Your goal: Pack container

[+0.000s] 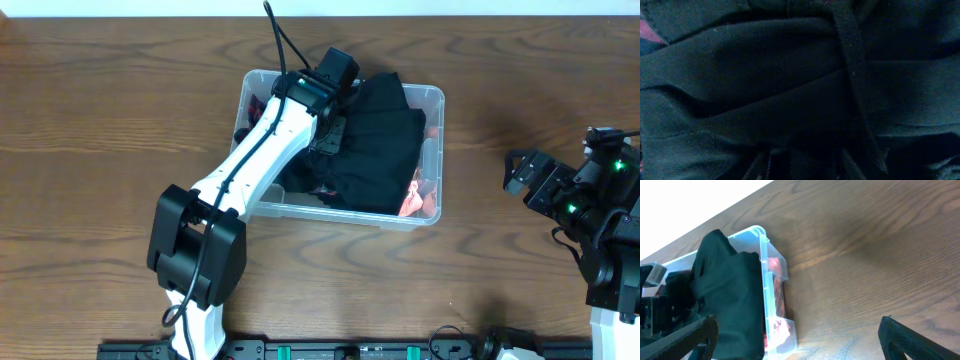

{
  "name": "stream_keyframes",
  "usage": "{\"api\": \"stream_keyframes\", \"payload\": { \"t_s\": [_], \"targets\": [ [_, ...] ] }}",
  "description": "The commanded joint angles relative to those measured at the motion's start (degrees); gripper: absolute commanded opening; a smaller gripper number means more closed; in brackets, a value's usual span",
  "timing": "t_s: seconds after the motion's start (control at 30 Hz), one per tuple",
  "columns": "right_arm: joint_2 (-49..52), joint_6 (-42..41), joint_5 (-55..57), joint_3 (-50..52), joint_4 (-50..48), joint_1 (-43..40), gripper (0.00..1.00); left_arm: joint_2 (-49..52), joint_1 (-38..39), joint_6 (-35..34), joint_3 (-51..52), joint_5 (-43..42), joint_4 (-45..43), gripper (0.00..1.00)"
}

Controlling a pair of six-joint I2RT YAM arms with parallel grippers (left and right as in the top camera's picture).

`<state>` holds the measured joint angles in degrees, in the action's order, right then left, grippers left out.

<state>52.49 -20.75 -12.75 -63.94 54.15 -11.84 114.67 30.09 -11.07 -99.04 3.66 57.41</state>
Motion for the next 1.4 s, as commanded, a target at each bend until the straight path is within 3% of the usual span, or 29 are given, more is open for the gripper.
{"api": "stream_keyframes", "payload": {
  "t_s": [0.0,0.3,0.5,0.63,0.83,1.37],
  "targets": [
    [0.02,0.66,0.55,-0.13,-0.09,-0.52,0.99,0.28,-0.28,-1.84,-0.55,-4.09,2.82,0.45],
    [0.02,0.66,0.55,-0.13,-0.09,-0.52,0.99,-20.09,-6.29,-1.88,-6.51,-2.51,4.33,0.7],
    [0.02,0.66,0.55,-0.13,-0.09,-0.52,0.99,-31.12,-20.55,-1.97,-6.51,-2.4,10.38,0.77],
    [0.02,0.66,0.55,-0.13,-0.09,-0.52,0.99,-35.41,-30.01,-2.36,-6.51,-2.38,15.91,0.98],
    [0.0,0.66,0.55,-0.13,-0.09,-0.52,0.99,-37.7,-37.22,-2.36,-6.51,-2.38,21.68,0.98],
    [0.02,0.68,0.55,-0.13,-0.09,-0.52,0.99,-37.68,-37.57,-2.36,-6.47,-2.38,23.15,0.98]
  ]
}}
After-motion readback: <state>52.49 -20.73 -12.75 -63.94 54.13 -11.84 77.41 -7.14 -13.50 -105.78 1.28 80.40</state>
